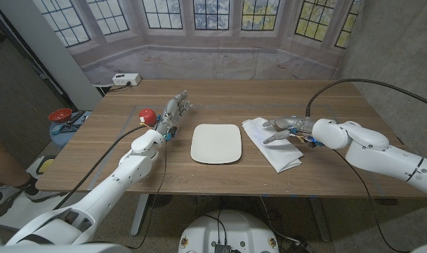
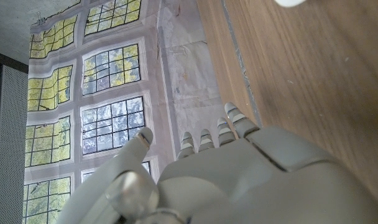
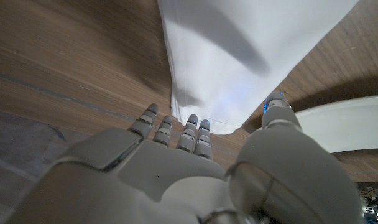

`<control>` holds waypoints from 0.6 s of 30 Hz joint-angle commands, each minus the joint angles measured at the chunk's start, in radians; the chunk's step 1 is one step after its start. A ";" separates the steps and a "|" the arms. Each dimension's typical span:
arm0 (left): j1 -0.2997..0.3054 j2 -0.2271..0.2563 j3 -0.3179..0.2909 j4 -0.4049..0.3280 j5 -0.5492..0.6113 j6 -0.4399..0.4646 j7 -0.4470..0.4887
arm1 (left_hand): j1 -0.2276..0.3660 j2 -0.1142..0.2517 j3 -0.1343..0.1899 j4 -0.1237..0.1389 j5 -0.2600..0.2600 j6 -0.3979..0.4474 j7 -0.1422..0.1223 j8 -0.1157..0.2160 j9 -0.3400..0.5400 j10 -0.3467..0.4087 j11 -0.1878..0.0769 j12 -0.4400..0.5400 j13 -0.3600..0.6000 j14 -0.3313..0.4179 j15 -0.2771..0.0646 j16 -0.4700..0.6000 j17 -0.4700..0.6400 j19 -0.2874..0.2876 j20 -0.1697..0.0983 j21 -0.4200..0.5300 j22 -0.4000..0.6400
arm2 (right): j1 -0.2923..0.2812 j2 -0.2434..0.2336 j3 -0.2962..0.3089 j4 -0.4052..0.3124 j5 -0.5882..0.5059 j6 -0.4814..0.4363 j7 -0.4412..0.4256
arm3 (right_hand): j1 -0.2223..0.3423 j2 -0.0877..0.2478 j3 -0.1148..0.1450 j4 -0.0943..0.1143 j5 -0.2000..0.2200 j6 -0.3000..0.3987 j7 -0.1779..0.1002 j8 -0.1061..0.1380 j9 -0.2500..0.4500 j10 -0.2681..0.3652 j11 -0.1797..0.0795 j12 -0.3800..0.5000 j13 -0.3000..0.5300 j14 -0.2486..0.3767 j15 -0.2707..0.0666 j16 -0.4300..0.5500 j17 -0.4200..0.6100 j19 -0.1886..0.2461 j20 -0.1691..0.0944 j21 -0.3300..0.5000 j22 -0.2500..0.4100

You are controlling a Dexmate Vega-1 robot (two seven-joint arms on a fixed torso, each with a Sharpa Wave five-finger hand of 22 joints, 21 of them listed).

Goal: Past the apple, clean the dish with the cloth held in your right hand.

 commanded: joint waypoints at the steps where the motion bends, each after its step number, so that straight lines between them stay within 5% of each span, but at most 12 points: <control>1: -0.003 -0.001 0.005 0.006 0.009 0.000 -0.001 | -0.002 0.002 0.000 -0.005 0.006 0.000 0.001 0.003 0.002 -0.005 -0.001 -0.001 0.004 0.007 0.003 0.004 0.004 0.011 -0.003 -0.002 0.004 | 0.007 0.012 -0.026 0.000 -0.075 -0.010 0.039 | 0.008 -0.008 0.002 -0.003 0.006 0.004 -0.007 -0.002 -0.001 0.000 -0.007 0.002 0.004 -0.010 -0.001 0.001 0.003 -0.011 0.002 0.005 0.001; 18: 0.005 0.000 0.011 -0.006 0.014 0.004 0.005 | -0.004 0.002 0.002 -0.006 0.006 0.000 0.001 0.003 0.002 -0.007 -0.002 -0.002 0.004 0.009 0.004 0.004 0.004 0.011 -0.003 -0.003 0.004 | 0.022 0.050 -0.057 0.022 -0.177 0.009 0.065 | 0.016 -0.011 0.006 -0.004 0.012 0.015 -0.019 0.001 -0.001 0.014 -0.018 0.007 0.004 -0.011 -0.001 0.004 0.004 -0.024 -0.002 0.007 0.001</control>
